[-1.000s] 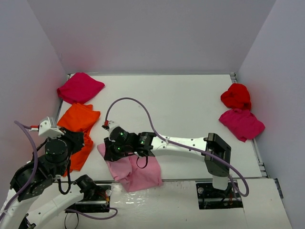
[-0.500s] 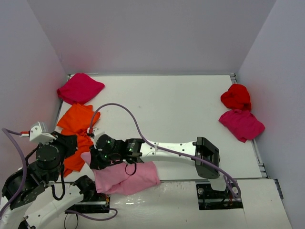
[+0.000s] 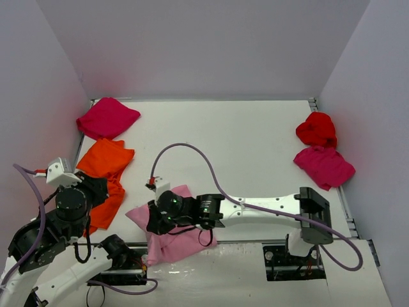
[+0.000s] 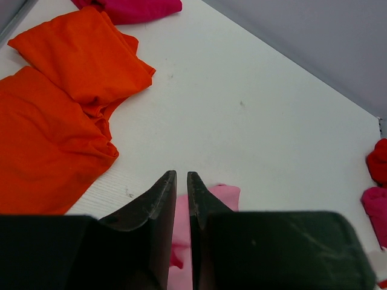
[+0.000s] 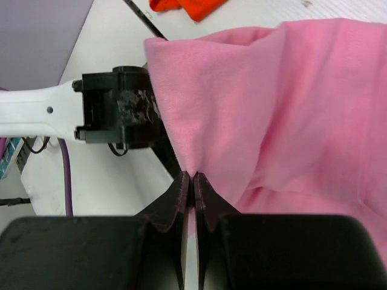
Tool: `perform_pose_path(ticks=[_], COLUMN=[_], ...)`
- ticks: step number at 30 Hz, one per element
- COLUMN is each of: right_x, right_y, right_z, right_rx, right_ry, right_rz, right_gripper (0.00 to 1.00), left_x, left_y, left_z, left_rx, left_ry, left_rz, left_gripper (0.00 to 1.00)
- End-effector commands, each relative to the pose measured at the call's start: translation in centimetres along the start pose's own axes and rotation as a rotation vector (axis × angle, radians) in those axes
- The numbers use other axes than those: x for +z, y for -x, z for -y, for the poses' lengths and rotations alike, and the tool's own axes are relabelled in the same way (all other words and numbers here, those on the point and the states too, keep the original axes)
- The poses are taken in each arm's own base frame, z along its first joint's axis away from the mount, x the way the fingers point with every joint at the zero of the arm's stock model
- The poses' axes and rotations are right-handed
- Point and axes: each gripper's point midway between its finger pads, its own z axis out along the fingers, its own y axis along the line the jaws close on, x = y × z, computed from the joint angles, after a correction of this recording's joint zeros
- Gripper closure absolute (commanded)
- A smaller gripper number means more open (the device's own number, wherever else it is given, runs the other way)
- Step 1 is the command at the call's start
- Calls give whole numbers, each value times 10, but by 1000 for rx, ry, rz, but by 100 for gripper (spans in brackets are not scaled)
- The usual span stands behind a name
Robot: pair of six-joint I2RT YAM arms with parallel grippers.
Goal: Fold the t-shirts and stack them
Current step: Fold the tshirt
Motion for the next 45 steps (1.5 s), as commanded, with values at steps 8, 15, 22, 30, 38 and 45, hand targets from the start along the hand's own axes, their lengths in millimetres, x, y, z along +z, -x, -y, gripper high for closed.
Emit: perform_pose_path(ticks=[8,15,22,30,38,45], right_x=[-73,-67,-70,-75,-74,-67], right_y=[30,19,13,11,2,-8], right_z=[24,56,85,126,153,164], right_rx=[77,63,71,95,98,88], right_ry=[-102,-185,-255,-337,-390,-419], right_rz=[205,177,164,152,118,83], right_gripper=[100,100,100,100,100,100], left_x=[18,20,23,25,26,26], left_y=[0,-2,-5,-8,-9,-9], left_z=[34,38,41,43,44,46], left_rx=[11,10,25,23,21,10], left_ry=[-39,-39,-33,-29,-29,-36], left_rz=[-11,-22,-38,-49,-56,-57], left_gripper=[89,89,89,89,89,89])
